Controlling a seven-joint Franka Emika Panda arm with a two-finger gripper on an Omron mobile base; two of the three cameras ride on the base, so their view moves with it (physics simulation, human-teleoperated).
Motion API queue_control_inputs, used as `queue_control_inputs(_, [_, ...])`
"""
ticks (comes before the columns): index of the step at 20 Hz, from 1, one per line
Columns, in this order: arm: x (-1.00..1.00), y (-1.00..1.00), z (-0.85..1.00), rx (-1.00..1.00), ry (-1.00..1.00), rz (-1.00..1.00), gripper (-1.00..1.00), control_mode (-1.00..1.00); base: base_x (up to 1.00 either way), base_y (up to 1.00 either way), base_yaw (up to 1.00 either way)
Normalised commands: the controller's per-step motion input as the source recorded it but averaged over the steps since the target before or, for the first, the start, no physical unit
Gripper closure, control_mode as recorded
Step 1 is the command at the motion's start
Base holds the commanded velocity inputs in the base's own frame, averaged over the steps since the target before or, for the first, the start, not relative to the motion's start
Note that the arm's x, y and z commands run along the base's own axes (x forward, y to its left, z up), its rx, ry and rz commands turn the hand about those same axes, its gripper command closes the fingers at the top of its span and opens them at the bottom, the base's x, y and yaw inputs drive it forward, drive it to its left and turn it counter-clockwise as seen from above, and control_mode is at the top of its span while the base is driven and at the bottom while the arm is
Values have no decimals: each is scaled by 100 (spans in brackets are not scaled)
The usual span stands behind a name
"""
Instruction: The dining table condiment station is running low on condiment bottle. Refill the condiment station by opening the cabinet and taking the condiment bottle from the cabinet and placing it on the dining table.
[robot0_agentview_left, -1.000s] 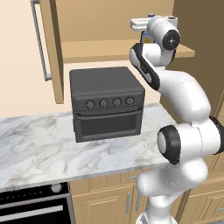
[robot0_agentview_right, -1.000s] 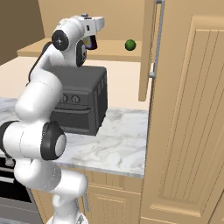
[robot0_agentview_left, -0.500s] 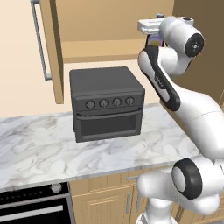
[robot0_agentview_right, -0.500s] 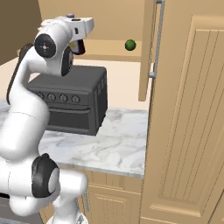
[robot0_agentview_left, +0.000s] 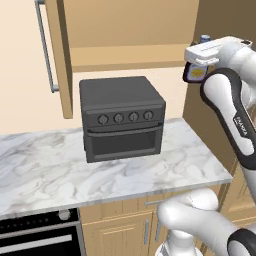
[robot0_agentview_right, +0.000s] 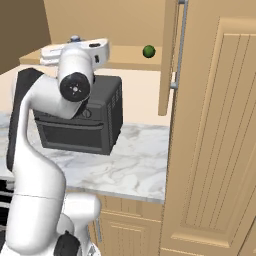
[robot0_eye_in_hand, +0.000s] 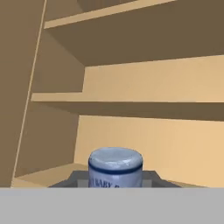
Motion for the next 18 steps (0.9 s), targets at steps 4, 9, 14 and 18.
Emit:
queue_control_inputs(4, [-100, -1, -52, -10, 0, 23, 100, -100, 0, 0, 0])
queue_control_inputs(9, [-73, 57, -39, -16, 1, 12, 100, -100, 0, 0, 0])
queue_control_inputs(14, [-21, 35, -9, -7, 2, 4, 100, -100, 0, 0, 0])
queue_control_inputs(18, [0, 1, -13, -2, 0, 0, 100, -100, 0, 0, 0])
